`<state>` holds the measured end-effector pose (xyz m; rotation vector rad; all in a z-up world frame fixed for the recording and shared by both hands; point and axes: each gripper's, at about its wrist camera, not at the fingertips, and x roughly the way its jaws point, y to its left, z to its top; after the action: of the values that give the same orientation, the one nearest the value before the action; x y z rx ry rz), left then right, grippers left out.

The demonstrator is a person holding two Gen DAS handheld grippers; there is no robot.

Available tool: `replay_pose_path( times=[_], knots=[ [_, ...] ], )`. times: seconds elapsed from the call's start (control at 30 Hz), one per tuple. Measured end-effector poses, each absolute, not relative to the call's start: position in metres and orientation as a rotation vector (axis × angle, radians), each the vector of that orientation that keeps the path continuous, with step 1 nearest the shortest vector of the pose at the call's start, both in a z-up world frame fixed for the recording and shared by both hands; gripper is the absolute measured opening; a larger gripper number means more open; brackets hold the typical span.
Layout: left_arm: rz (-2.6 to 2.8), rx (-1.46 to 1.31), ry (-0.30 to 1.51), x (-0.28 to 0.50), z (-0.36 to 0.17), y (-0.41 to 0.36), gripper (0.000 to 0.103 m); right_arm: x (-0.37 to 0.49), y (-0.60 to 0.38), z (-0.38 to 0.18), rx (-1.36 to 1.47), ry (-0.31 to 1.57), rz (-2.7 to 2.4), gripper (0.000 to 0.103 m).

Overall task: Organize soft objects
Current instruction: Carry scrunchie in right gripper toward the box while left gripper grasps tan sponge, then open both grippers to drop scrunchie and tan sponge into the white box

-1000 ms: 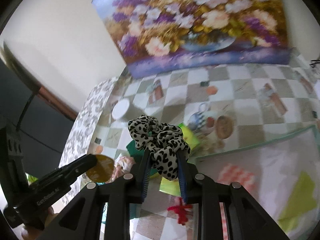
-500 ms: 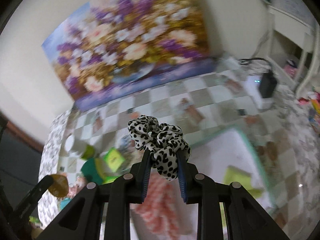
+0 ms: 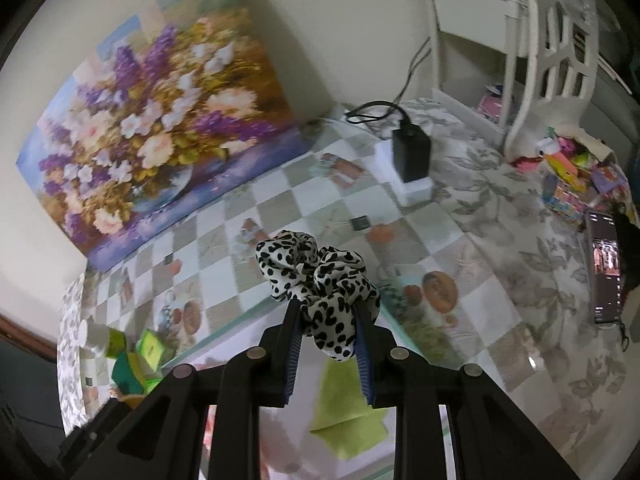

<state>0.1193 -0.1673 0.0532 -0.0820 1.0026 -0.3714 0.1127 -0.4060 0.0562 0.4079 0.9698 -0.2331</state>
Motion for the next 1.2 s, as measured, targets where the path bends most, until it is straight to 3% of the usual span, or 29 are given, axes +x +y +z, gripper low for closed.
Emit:
replay_pose_path(
  times=[0.33, 0.77, 0.93, 1.1, 1.2],
  knots=[
    [-0.469, -0.015, 1.071, 0.113, 0.019, -0.224, 0.017, 0.122, -0.41, 0.027, 0.425, 1.032, -0.217, 0.028],
    [-0.448, -0.072, 1.16, 0.125, -0.01, -0.225, 0.02, 0.137, -0.389, -0.009, 0.37, 1.147, -0.207, 0.028],
    [-0.43, -0.116, 1.183, 0.129, -0.012, -0.218, 0.039, 0.138, -0.389, -0.011, 0.364, 1.166, -0.216, 0.029],
    [-0.413, -0.137, 1.177, 0.131, -0.007, -0.209, 0.04, 0.139, -0.387, -0.013, 0.347, 1.183, -0.224, 0.031],
    [-0.386, -0.153, 1.178, 0.133, -0.004, -0.202, 0.054, 0.139, -0.386, -0.013, 0.334, 1.189, -0.231, 0.044]
  ],
)
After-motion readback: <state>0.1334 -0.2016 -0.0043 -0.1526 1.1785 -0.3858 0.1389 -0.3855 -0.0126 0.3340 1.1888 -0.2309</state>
